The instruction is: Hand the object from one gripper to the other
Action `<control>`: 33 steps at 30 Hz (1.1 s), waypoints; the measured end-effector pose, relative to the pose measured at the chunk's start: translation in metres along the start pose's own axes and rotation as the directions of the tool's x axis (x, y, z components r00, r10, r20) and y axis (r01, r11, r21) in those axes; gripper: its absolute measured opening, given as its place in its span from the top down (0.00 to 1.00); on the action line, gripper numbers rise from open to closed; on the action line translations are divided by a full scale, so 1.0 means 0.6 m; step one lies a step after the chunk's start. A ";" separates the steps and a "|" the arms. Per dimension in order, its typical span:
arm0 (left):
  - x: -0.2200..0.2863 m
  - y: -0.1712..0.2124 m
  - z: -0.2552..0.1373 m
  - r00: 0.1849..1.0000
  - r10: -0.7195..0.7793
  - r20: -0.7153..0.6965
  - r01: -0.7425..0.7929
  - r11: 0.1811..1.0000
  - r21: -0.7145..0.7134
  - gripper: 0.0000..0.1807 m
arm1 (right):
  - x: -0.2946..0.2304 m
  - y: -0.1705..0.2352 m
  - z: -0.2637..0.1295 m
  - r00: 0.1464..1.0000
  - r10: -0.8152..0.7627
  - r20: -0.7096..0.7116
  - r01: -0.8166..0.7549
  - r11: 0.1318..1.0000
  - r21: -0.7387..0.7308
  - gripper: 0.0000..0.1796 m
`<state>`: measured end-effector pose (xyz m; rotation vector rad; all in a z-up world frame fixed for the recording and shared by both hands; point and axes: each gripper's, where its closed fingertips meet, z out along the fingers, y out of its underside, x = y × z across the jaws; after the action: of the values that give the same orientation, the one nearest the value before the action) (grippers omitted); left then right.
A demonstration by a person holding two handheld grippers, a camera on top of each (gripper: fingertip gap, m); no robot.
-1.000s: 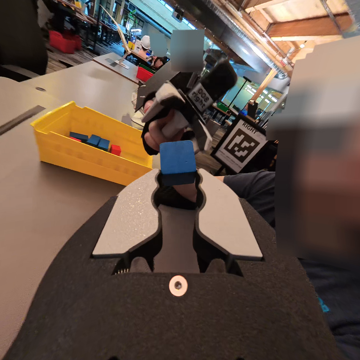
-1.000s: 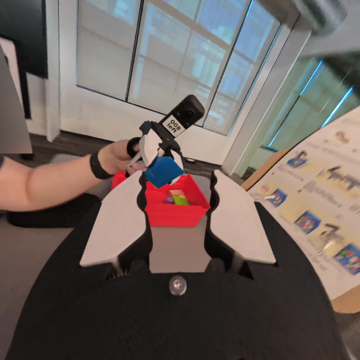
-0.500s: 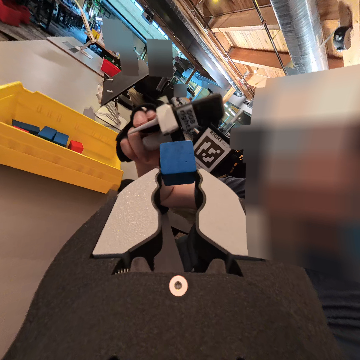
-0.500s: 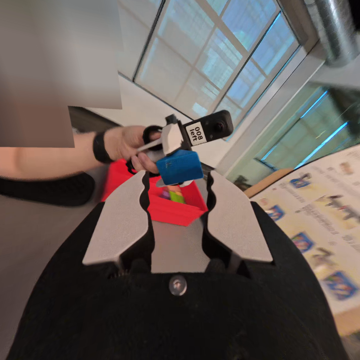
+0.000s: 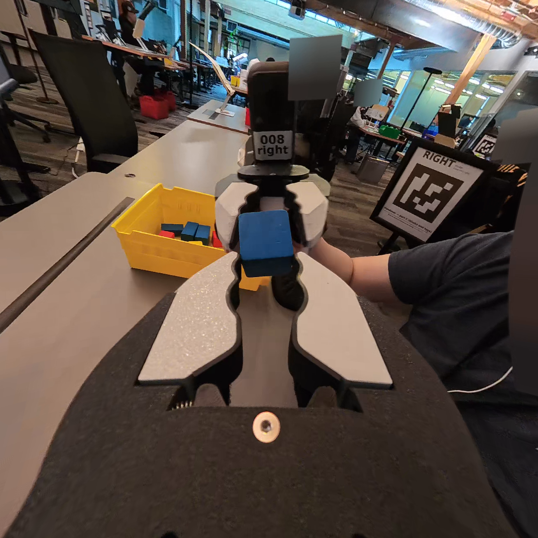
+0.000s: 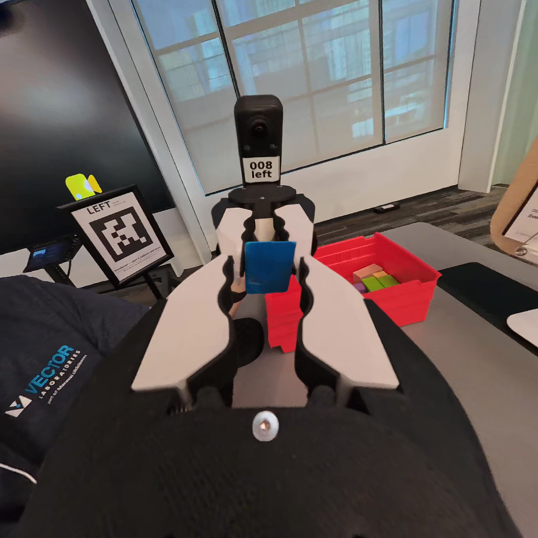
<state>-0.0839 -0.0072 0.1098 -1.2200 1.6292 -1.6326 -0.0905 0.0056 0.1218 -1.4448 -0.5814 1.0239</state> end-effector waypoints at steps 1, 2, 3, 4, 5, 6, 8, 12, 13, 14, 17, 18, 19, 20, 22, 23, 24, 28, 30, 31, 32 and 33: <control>0.003 0.000 0.001 1.000 0.002 -0.009 -0.002 1.000 -0.002 0.82 | 0.001 0.001 0.001 1.000 0.000 0.000 0.000 1.000 0.000 0.78; 0.007 0.001 0.002 1.000 0.004 -0.017 -0.004 1.000 -0.007 0.82 | 0.000 0.002 0.002 1.000 -0.002 0.003 0.002 1.000 0.000 0.79; 0.007 0.002 0.003 1.000 0.006 -0.017 -0.006 1.000 -0.014 0.82 | -0.001 0.002 0.001 1.000 -0.004 0.011 0.004 1.000 0.002 0.79; 0.009 0.003 0.004 1.000 0.006 -0.019 -0.006 1.000 -0.019 0.82 | -0.004 0.002 0.001 1.000 -0.005 0.024 0.005 1.000 -0.001 0.80; 0.011 0.004 0.004 1.000 0.005 -0.024 -0.005 1.000 -0.024 0.82 | -0.007 0.003 0.001 0.999 -0.007 0.037 0.007 1.000 -0.002 0.82; 0.013 0.004 0.004 0.999 0.003 -0.032 -0.003 1.000 -0.026 0.82 | -0.010 0.002 0.001 0.999 -0.013 0.048 0.013 1.000 0.000 0.82; 0.015 0.004 0.005 0.999 0.000 -0.036 -0.001 1.000 -0.027 0.82 | -0.012 0.002 0.001 0.998 -0.025 0.055 0.024 1.000 0.006 0.82; 0.015 0.012 0.007 0.999 -0.002 -0.036 0.000 0.998 -0.055 0.82 | -0.011 0.007 0.000 0.997 -0.020 0.073 0.022 1.000 -0.019 0.82; 0.015 0.012 0.007 0.999 -0.006 -0.037 0.004 0.998 -0.055 0.82 | -0.011 0.007 0.000 0.997 -0.024 0.074 0.026 0.999 -0.020 0.82; 0.015 0.011 0.007 0.999 -0.013 -0.040 0.010 0.999 -0.051 0.81 | -0.010 0.007 0.000 0.997 -0.029 0.069 0.031 0.999 -0.021 0.82; 0.019 0.012 0.006 0.997 -0.034 -0.065 0.030 0.998 -0.055 0.77 | -0.006 0.004 -0.004 0.998 -0.042 0.052 0.043 0.999 -0.018 0.82; 0.018 0.013 0.004 0.998 -0.036 -0.059 0.032 0.997 -0.063 0.75 | -0.003 0.001 -0.009 0.998 -0.048 0.039 0.048 0.999 -0.020 0.82; 0.014 0.013 0.001 0.999 -0.032 -0.042 0.029 0.997 -0.066 0.74 | 0.002 -0.002 -0.016 0.998 -0.054 0.022 0.054 0.998 -0.027 0.82; 0.010 0.011 -0.004 0.999 -0.028 -0.024 0.026 0.998 -0.061 0.73 | 0.008 -0.006 -0.027 0.998 -0.062 0.000 0.062 0.997 -0.044 0.82; 0.007 0.003 -0.018 1.000 -0.030 -0.007 0.029 0.999 -0.042 0.73 | 0.025 -0.019 -0.064 0.994 -0.084 -0.072 0.077 0.993 -0.085 0.82; 0.006 0.000 -0.025 0.999 -0.035 -0.001 0.035 0.999 -0.034 0.74 | 0.036 -0.026 -0.091 0.988 -0.094 -0.124 0.080 0.990 -0.114 0.82; 0.006 -0.003 -0.034 0.999 -0.039 0.005 0.039 0.999 -0.027 0.74 | 0.051 -0.033 -0.124 0.977 -0.101 -0.190 0.075 0.987 -0.139 0.82; 0.002 -0.014 -0.063 0.998 -0.037 0.041 0.037 0.999 0.001 0.76 | 0.152 -0.023 -0.314 0.768 -0.153 -0.622 -0.036 0.959 -0.280 0.82; 0.002 -0.016 -0.072 0.998 -0.037 0.044 0.037 0.999 0.008 0.78 | 0.192 0.001 -0.408 0.630 -0.145 -0.763 -0.147 0.942 -0.301 0.81; 0.001 -0.016 -0.076 0.998 -0.039 0.049 0.039 0.999 0.007 0.78 | 0.202 0.021 -0.443 0.593 -0.130 -0.795 -0.213 0.926 -0.311 0.81; -0.002 -0.016 -0.080 0.997 -0.041 0.061 0.040 0.999 0.006 0.78 | 0.208 0.044 -0.467 0.583 -0.110 -0.805 -0.275 0.906 -0.322 0.81; -0.004 -0.017 -0.084 0.997 -0.041 0.072 0.041 0.999 0.007 0.78 | 0.213 0.066 -0.487 0.575 -0.086 -0.814 -0.335 0.883 -0.330 0.81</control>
<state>-0.1238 0.0210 0.1254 -1.3028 1.5638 -1.5977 0.2104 -0.0461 0.0223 -2.2009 0.0006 0.1981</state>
